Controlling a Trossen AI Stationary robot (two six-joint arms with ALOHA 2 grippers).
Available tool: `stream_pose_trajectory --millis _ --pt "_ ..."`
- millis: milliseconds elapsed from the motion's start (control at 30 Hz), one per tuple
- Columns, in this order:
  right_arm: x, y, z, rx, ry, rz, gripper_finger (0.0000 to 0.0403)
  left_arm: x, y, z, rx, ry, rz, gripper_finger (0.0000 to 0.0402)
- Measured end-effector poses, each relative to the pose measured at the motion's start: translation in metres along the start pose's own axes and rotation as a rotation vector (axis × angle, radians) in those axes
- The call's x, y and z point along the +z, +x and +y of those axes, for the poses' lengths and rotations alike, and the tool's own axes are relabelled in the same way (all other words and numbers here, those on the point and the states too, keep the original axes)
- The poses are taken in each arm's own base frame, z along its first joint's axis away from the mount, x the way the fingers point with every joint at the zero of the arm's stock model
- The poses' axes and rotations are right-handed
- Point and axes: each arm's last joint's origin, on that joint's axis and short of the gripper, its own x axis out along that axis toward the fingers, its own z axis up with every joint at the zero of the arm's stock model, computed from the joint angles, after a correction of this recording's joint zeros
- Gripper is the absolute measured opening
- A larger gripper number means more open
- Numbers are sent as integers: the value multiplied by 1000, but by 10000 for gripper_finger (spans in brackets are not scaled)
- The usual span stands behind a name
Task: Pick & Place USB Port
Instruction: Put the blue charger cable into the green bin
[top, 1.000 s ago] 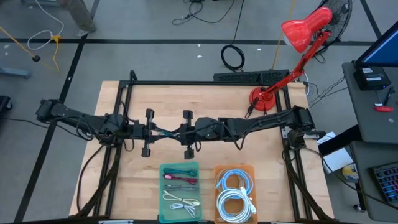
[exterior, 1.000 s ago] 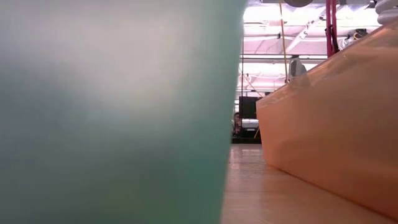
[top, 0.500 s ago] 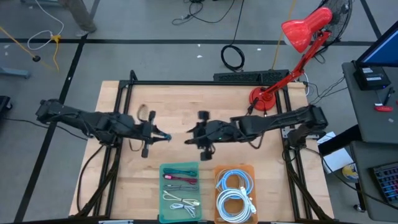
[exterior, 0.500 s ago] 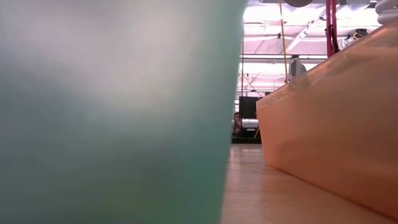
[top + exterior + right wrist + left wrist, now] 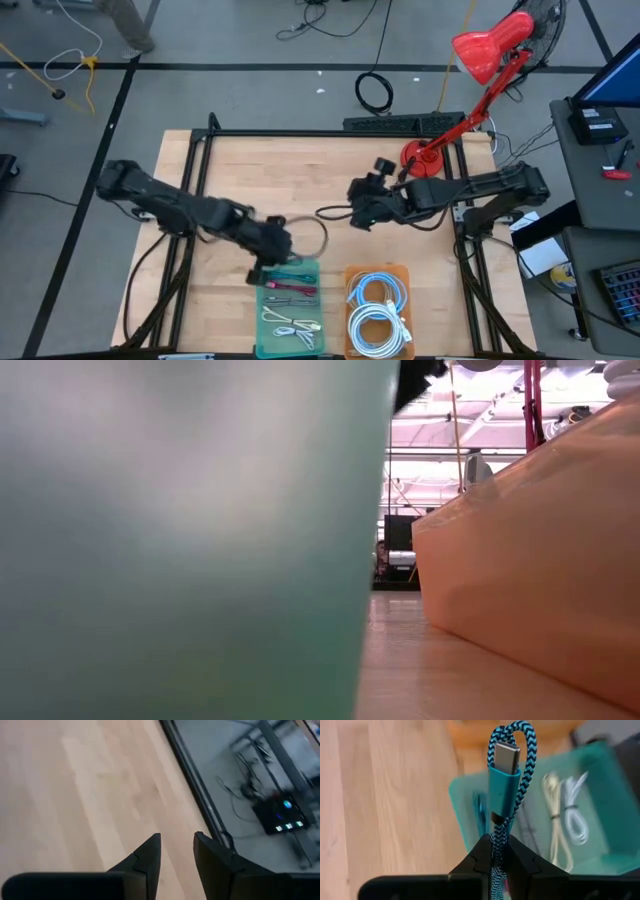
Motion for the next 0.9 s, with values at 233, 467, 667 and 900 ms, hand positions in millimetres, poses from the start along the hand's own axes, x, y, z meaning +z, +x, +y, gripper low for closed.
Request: stream_pose_trajectory --millis 233,467,667,900 --pt "-67 8 -20 -66 77 62 91 28 37 -33 9 -11 100 24" --pt "-127 -2 -40 -38 110 -36 84 34 71 -43 -24 -81 114 24" --pt "-163 -11 -52 50 207 -135 83 30 84 -53 -98 -215 161 24" --pt "-172 -13 -50 176 143 -218 82 29 87 -76 -143 -268 141 24"
